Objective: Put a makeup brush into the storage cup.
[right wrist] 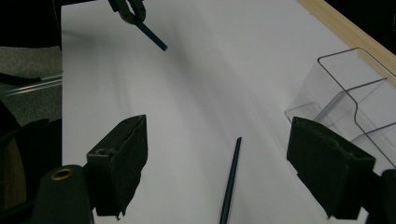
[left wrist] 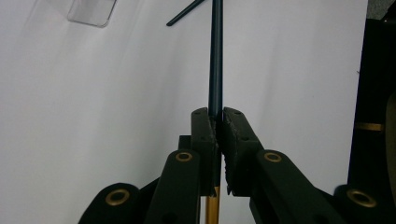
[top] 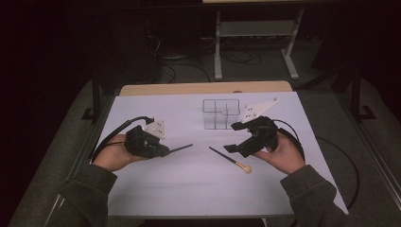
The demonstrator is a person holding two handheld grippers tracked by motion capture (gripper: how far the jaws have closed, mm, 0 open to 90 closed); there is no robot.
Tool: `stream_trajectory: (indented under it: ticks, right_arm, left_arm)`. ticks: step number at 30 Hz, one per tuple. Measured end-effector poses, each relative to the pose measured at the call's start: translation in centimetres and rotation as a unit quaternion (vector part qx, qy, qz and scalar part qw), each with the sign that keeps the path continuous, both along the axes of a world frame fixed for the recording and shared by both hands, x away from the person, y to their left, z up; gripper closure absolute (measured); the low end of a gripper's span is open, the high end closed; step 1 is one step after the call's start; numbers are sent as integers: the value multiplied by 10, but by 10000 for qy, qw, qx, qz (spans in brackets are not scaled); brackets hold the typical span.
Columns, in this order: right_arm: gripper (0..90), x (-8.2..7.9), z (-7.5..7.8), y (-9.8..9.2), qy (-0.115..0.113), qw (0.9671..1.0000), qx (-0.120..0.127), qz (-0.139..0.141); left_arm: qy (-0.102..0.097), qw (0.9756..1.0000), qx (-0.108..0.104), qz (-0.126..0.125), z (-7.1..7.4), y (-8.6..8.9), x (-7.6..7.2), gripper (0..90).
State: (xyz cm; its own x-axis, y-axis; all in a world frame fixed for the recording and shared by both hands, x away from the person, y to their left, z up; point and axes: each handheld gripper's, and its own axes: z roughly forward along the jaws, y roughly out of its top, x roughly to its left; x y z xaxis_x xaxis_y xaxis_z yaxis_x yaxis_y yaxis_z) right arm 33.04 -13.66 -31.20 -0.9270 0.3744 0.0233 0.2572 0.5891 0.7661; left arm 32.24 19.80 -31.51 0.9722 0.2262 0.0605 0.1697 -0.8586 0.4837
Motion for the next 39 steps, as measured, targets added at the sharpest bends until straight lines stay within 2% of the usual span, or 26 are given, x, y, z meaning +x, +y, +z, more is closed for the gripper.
stream_trajectory:
  ticks: [22, 39]
  right_arm:
    - [189, 6, 9, 15, 67, 9994, -205, 267]
    - [220, 8, 11, 27, -16, 9978, -390, 542]
  left_arm:
    - [-73, 9997, 25, -222, 5, -16, -4, 836]
    - [-117, 9990, 31, -419, 6, -31, -9, 836]
